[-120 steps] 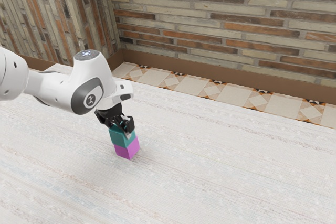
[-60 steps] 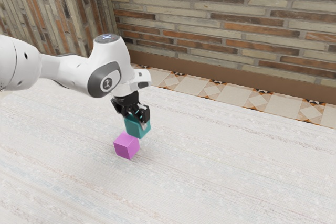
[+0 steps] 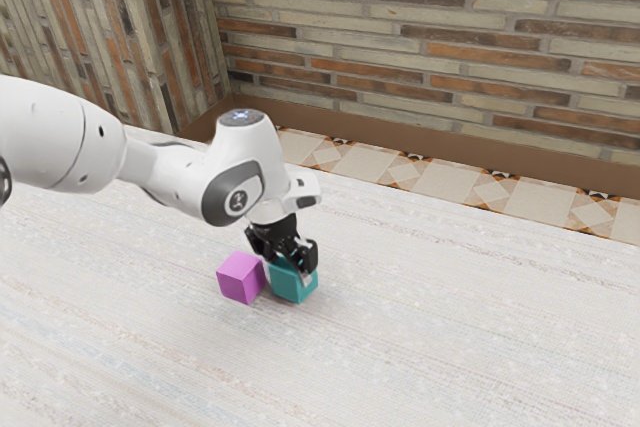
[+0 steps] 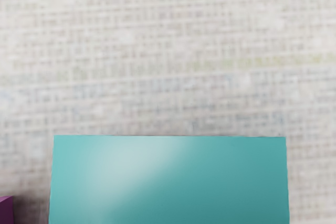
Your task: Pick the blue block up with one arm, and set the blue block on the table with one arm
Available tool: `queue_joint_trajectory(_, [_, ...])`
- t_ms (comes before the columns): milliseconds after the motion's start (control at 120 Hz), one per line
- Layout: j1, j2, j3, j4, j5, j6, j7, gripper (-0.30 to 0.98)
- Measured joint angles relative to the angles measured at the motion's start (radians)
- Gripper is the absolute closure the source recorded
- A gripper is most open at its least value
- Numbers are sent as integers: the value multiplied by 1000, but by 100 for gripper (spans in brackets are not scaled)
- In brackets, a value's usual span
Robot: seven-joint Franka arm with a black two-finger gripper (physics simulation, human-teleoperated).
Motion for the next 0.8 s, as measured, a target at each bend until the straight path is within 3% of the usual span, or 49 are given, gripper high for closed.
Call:
queue_joint_trajectory(300, [-1,-13,-16,-43,-13,14,-20,28])
queue_joint_trajectory(483, [0,-8,-18,-44,-31,15,-25,13])
queue_joint_trajectory(683, [-1,-41,-13,-35,-35,1,-26,5])
queue_joint_trajectory(800, [-1,-96,-9,86,-34,-105,-26,3])
